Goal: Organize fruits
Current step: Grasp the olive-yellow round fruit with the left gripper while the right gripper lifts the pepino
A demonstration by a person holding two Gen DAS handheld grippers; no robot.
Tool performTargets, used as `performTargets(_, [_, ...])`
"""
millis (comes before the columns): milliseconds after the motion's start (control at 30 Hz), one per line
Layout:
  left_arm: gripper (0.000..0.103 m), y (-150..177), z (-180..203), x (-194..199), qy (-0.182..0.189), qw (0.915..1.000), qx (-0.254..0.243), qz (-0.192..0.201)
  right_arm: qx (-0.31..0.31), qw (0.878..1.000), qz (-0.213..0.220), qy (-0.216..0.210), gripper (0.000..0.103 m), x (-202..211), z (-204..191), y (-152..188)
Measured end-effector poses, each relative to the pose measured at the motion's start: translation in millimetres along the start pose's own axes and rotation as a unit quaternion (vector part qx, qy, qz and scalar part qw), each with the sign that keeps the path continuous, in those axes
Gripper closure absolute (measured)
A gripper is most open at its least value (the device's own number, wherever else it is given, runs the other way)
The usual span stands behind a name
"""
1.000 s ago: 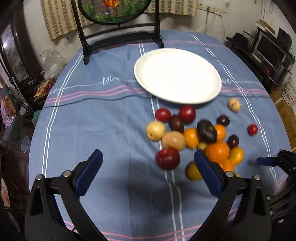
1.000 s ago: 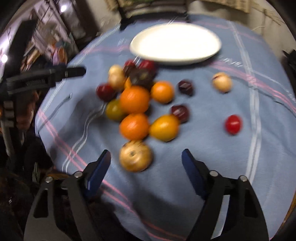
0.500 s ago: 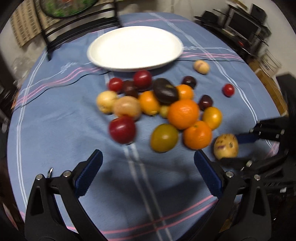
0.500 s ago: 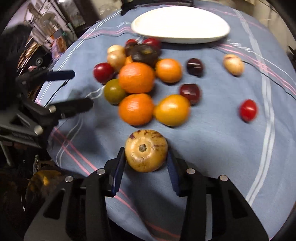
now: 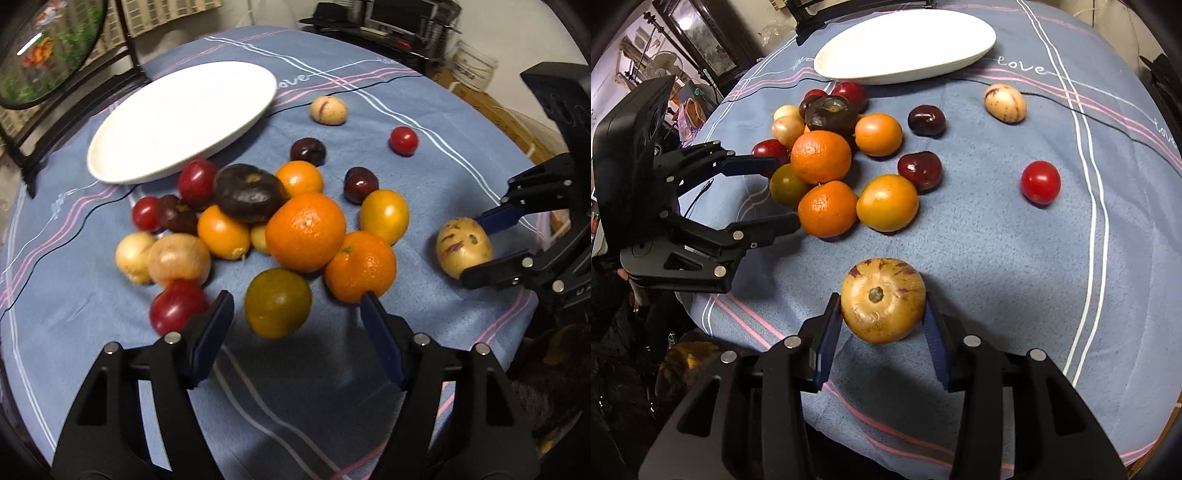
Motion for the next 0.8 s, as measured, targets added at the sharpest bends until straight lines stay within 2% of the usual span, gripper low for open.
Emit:
performTargets(100, [0.041, 1.7, 1.3, 3.0, 0.008, 0.9996, -0.028, 0.007, -0.004, 1.0, -0.001, 0.001, 0.059, -1.2, 0.3, -0.4])
performTargets(167, [0.063, 3.5, -3.7, 7.3, 0.008, 0.9991, -0.04, 0.014, -0.005, 1.0, -0.001, 0.001, 0.059, -1.2, -0.2, -0.9])
performTargets(200, [0.067, 4.1, -8.0, 7.6, 0.01, 0.9992, -0.038, 0.012, -0.005, 1.0, -0.001, 0.004, 0.059, -0.9, -0.2, -1.8])
performTargets(267, [0.067, 4.1, -17.5, 8.4, 0.03, 0.9992, -0.025, 0.012, -0.007, 1.0, -0.001, 0.004, 0.059, -0.9, 0.1, -2.6])
performTargets(367, [0.065, -1.5, -16.6, 6.2, 0.033, 0.9986, -0.038, 0.012, -0.014, 1.0, -0.001, 0.001, 0.059, -0.2, 1.0, -2.8])
performTargets(400, [0.063, -3.0, -15.2, 3.9, 0.03, 0.9984, -0.046, 0.011, -0.014, 1.0, -0.001, 0.001, 0.059, 0.1, 0.8, -2.6])
performTargets(433, [0.056, -4.3, -11.9, -0.7, 0.027, 0.998, -0.057, 0.006, -0.014, 1.0, -0.001, 0.002, 0.059, 0.5, 1.1, -2.0])
performTargets(500, [0.055, -4.7, -9.5, -8.6, 0.007, 0.9974, -0.071, -0.007, -0.014, 1.0, 0.0, 0.003, 0.059, 1.6, 1.4, -1.6])
performTargets(567, [0.063, -5.6, -16.5, -13.3, 0.003, 0.9982, -0.055, -0.022, -0.014, 1.0, 0.004, 0.003, 0.059, 3.8, 1.8, -1.7])
performTargets(633, [0.064, -7.3, -24.5, -10.4, 0.027, 0.999, -0.025, -0.024, -0.013, 1.0, 0.013, 0.005, 0.059, 9.5, 2.0, -2.9])
performTargets(700, [0.064, -7.8, -28.8, -3.6, 0.022, 0.9993, -0.014, -0.026, -0.012, 1.0, 0.024, 0.005, 0.059, 15.9, 2.7, -7.4])
performTargets(800, [0.064, -16.1, -38.7, 25.8, 0.03, 0.9994, 0.019, 0.001, -0.008, 0.999, 0.042, -0.003, 0.059, 28.2, 1.2, -20.9])
Point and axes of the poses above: each gripper's, at about its wrist camera, not at the fingertips, and x roughly against the way its jaws point, z to its right, y to its underside, the point moved 4 cm from there along -x, roughly the way its jaws point, and after that the axes turned 8 degrees about -x, right-handed, at the moved point
